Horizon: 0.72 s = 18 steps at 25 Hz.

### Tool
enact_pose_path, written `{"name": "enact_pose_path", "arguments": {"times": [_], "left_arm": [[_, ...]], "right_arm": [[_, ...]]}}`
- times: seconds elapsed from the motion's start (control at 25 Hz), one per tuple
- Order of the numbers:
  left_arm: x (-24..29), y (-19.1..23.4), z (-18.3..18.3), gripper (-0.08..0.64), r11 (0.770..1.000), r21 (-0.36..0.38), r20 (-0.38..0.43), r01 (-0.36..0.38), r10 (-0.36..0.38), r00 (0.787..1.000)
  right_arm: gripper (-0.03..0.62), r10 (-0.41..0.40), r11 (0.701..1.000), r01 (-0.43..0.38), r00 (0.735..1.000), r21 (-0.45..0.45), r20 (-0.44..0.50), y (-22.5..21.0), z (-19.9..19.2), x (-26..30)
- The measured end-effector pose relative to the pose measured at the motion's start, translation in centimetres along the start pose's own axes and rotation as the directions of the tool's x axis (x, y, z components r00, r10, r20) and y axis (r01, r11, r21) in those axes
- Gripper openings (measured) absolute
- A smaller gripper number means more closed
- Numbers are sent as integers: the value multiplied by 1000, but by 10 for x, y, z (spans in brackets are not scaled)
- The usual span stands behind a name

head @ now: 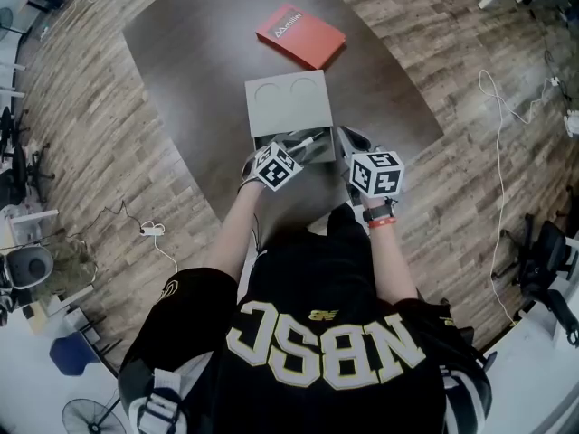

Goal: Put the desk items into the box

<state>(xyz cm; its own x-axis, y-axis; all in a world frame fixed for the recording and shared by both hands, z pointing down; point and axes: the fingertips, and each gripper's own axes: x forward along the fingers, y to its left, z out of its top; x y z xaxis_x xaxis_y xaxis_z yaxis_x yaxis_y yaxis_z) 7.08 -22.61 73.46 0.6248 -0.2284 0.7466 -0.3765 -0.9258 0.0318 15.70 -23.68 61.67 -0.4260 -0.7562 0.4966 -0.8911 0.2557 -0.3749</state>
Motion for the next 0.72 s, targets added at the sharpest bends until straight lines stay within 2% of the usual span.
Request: {"name": "enact_pose_path", "arguments": {"times": [0.44, 0.72], "left_arm": [[21, -1, -14, 78, 999, -30, -51, 41, -42, 998], [32, -1, -28, 78, 999, -35, -93, 34, -37, 995]], "right_arm": [[8, -18, 1000, 18, 1000, 5, -15, -2, -8, -2], [8, -18, 1000, 18, 1000, 0, -16, -3, -4, 1]]}}
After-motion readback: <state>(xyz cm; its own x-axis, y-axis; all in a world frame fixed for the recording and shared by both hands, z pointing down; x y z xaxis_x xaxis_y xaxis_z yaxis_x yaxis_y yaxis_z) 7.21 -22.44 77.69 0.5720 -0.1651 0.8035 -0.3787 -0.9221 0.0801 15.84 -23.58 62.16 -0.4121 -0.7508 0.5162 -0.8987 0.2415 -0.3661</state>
